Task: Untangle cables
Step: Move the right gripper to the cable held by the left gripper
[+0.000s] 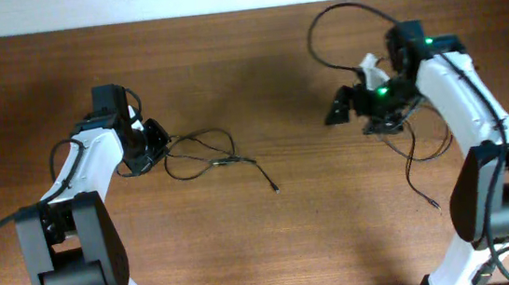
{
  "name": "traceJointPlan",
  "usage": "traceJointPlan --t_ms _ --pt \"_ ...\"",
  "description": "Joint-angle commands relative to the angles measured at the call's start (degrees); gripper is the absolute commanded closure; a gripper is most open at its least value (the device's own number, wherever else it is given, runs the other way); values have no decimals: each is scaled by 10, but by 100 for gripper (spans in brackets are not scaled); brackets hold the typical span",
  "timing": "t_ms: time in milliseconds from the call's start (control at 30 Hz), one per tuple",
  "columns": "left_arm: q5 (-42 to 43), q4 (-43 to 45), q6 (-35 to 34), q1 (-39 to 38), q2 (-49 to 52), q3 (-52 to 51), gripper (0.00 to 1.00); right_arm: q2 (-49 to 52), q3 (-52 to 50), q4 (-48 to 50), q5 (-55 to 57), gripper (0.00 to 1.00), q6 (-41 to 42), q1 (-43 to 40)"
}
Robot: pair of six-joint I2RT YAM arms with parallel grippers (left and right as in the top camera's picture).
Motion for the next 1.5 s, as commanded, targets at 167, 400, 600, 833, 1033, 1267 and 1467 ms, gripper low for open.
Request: traceJointPlan --t_ms 167,400,600,833,1033,1267,1467 --pt "7 7 -1 -17 -6 -5 42 -5 -3 111 -9 8 -4 160" --pt "193 -23 110 51 -6 13 24 -4 -3 261 101 8 -9 294" --pt "174 -38 113 103 -6 13 0 0 -3 353 147 9 -39 359" --pt "149 -38 113 103 -6 12 1 88 -3 411 188 41 -39 396" --pt "149 -36 113 103 -6 12 1 160 -3 464 188 44 -39 407" --pt "149 -34 113 103 -6 12 1 184 -3 381 216 45 -39 407" --pt "149 -34 113 103 -6 12 1 184 -3 256 216 40 -53 407"
